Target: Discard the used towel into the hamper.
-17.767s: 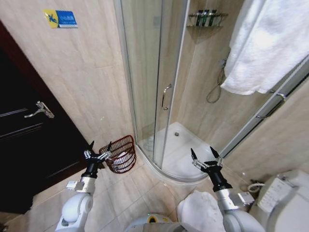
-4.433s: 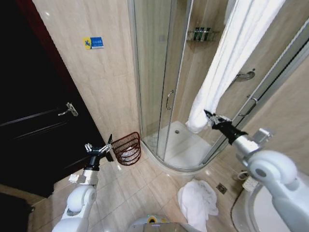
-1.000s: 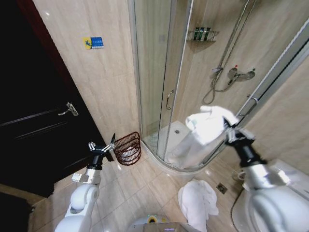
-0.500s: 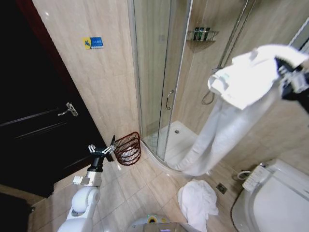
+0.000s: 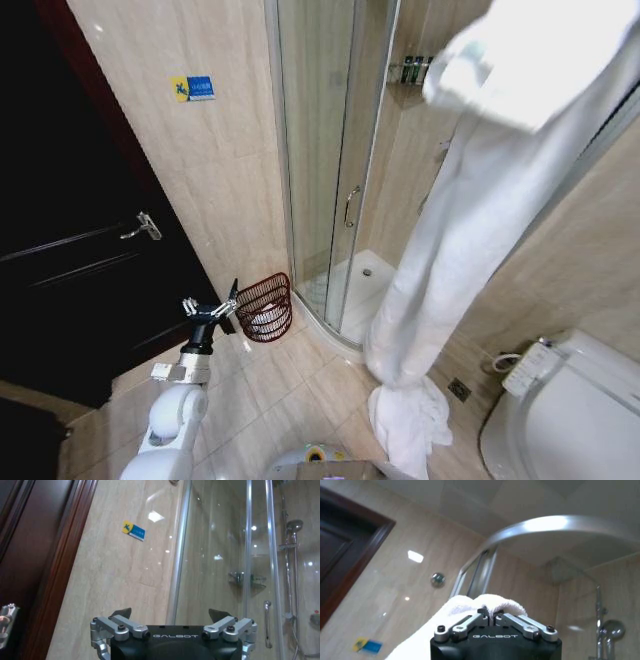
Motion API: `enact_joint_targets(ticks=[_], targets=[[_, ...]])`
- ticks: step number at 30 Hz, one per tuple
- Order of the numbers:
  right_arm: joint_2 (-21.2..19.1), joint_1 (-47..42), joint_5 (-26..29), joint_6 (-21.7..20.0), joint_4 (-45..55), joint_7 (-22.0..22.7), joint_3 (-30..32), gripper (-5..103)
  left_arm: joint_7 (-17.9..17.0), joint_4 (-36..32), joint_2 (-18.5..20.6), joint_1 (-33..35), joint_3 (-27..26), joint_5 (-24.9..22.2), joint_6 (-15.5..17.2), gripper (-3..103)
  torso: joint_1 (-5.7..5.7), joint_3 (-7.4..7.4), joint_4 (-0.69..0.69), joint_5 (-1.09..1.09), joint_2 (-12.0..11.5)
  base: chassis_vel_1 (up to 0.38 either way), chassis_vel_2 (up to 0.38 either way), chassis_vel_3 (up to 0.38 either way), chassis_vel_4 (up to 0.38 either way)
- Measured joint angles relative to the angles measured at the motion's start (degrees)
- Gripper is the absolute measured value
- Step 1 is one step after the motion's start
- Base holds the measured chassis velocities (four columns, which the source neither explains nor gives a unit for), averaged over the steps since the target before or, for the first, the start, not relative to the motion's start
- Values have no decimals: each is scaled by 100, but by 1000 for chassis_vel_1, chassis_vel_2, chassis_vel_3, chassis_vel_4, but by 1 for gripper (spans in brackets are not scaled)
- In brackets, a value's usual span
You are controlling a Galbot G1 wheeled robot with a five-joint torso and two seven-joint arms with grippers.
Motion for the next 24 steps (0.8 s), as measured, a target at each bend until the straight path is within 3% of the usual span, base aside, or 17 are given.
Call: enact_joint_targets(ticks=[2, 6, 9, 11, 15, 24], targets=[[-380, -91, 189, -159, -318, 58, 350, 3, -3, 12, 15, -21, 1, -1, -1, 100, 0, 0, 1, -1, 0, 0, 0, 0, 0], [-724, 43, 321, -238, -438, 157, 339, 3, -11, 26, 25, -54, 10, -6, -1, 100, 1, 0, 3, -5, 0, 0, 0, 0, 0], [-932, 923, 607, -258, -453, 205, -830, 3, -16, 56, 0, -82, 33, -6, -1, 100, 1, 1, 4, 3, 0, 0, 0, 0, 0], [-990, 1148, 792, -245, -493, 134, -1058, 3, -16, 59, -21, -89, 42, 8, 2, 100, 1, 1, 3, 3, -1, 0, 0, 0, 0], [-1247, 1261, 1120, -134, -807, -73, -1201, 3, -16, 71, -81, -112, 47, 82, 17, 100, 0, 0, 0, -3, 0, 0, 0, 0, 0], [-1853, 1184, 1201, 28, -1529, -399, -1253, 3, -71, 90, -265, -112, 30, 241, 23, 100, 0, 0, 2, -2, 0, 0, 0, 0, 0]])
